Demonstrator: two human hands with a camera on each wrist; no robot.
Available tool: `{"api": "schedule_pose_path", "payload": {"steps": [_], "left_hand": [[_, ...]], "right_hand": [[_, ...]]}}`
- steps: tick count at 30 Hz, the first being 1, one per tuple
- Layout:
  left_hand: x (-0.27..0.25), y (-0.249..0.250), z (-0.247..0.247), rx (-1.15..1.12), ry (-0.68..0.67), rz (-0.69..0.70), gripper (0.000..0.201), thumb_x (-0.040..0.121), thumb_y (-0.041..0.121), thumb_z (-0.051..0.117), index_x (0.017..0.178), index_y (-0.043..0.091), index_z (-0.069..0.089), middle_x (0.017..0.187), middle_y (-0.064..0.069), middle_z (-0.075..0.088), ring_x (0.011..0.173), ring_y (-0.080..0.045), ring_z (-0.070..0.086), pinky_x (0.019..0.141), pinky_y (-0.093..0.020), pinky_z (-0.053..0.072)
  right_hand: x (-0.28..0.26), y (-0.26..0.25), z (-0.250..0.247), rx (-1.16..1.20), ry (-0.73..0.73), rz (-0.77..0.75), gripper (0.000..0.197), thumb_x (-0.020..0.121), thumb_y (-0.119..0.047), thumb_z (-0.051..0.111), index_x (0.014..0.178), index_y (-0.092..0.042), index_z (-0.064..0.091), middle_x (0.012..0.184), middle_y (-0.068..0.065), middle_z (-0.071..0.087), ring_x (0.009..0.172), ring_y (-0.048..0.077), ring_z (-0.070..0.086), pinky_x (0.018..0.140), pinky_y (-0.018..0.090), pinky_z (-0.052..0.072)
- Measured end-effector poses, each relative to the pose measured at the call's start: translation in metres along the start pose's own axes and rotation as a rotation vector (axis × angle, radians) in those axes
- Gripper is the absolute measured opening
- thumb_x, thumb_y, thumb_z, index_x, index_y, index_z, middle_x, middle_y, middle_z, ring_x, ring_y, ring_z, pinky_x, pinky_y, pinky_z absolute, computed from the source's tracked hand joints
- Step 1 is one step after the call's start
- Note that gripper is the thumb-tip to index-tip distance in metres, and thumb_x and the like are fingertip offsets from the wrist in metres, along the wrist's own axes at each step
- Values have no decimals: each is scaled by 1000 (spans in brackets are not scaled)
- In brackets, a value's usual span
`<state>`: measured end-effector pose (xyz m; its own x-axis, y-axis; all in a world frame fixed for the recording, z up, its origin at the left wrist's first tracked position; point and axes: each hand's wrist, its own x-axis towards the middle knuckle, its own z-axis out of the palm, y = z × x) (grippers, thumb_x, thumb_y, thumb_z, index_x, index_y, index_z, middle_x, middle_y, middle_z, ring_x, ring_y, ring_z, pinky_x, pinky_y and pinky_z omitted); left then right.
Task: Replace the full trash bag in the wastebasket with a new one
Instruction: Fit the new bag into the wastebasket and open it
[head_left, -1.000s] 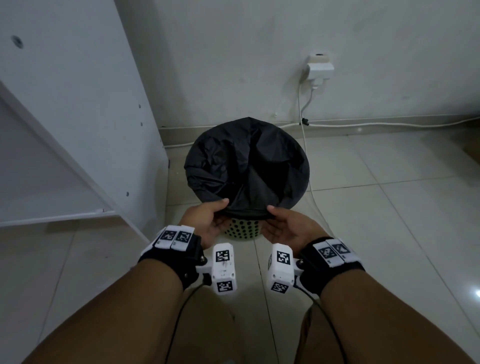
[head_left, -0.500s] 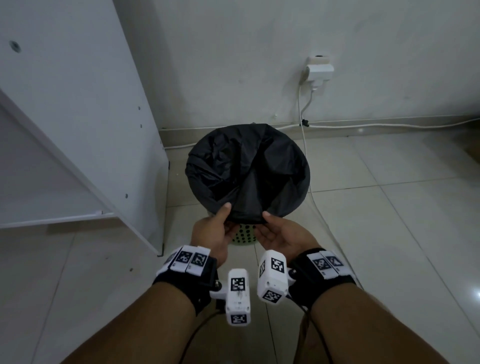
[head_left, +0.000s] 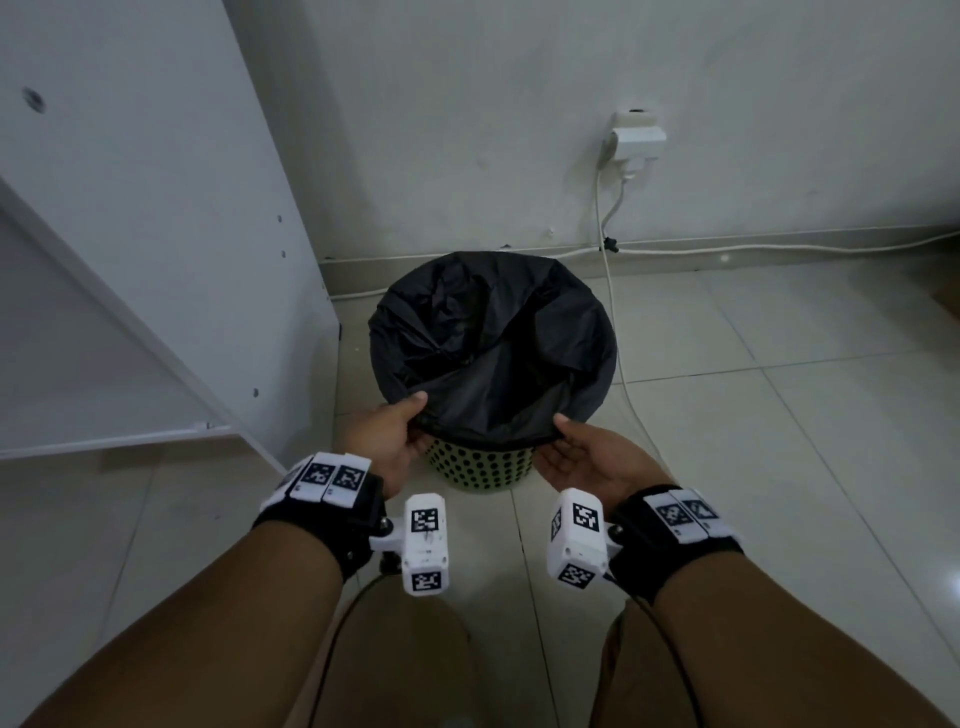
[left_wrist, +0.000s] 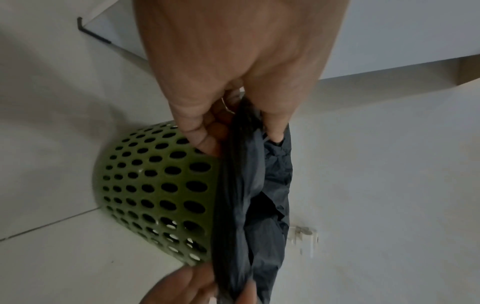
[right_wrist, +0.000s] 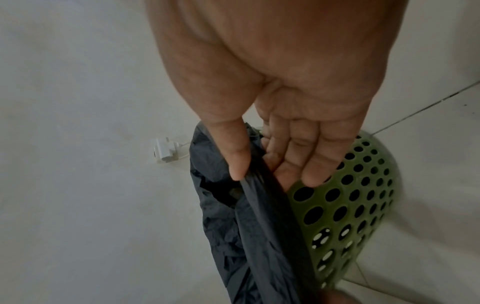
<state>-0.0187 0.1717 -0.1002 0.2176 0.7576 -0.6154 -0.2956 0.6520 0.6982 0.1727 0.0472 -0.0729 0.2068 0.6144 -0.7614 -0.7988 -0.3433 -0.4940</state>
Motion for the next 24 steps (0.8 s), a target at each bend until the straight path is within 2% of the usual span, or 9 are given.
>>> {"api": "schedule_pose_path", "payload": {"steps": [2,4,8,11,14,16,19,21,24], "left_hand": [[-1,-5,0,-32,21,11,35,96,19,65,128,5,62,118,-10,72,94,-22,70,69,-34,58],[-5,-13,0,-53,0,2,35,92,25,71,123,9,66,114,-8,75,99,-23,72,72,-35,60],[-12,-27,3,-14,-24,-3,33,89,15,73,121,7,67,115,-11,74,106,-27,70,74,-36,59],[-13,-24,3,-2,-25,-3,33,95,9,64,127,4,62,119,-13,71,98,-24,68,73,-34,58],[-9,-10,-2,59,-12,13,31,96,7,61,127,4,60,112,-10,71,90,-21,67,61,-29,60],[-7,1,-6,91,27,44,31,96,7,62,126,2,60,116,-12,70,88,-21,67,65,-32,59],[-5,11,-9,109,64,82,28,95,6,63,122,1,61,118,-14,68,84,-21,66,69,-32,55],[-5,8,-10,79,77,97,24,94,9,66,117,4,63,118,-12,69,89,-21,67,75,-35,56],[-10,-4,-9,58,71,73,26,90,20,73,113,10,67,111,-8,74,95,-23,69,81,-39,59]], "right_hand": [[0,9,4,18,-13,21,11,95,-11,60,86,-5,63,67,6,67,76,20,58,89,36,49],[0,16,6,21,-15,36,8,93,-11,62,88,-6,64,67,5,68,75,20,59,85,34,50],[-1,23,10,-8,-34,38,4,91,-10,66,94,-7,66,74,5,72,77,19,63,85,34,52],[-2,25,9,-102,-32,24,8,87,-13,71,93,-10,66,85,7,69,77,19,66,83,38,55],[1,18,0,-87,15,-37,19,87,-23,71,98,-9,65,98,10,65,88,23,65,82,39,54],[4,11,-3,-20,41,-64,23,89,-27,69,101,-8,64,101,12,65,90,24,64,81,37,53],[5,7,-1,39,42,-66,18,91,-20,67,99,-4,62,94,14,63,89,25,62,85,38,51],[4,7,4,60,38,-61,12,93,-15,63,93,-3,61,87,12,61,84,24,60,90,37,49],[1,9,14,61,30,-58,8,96,-9,58,90,-4,61,83,10,64,79,21,59,79,33,51]]}}
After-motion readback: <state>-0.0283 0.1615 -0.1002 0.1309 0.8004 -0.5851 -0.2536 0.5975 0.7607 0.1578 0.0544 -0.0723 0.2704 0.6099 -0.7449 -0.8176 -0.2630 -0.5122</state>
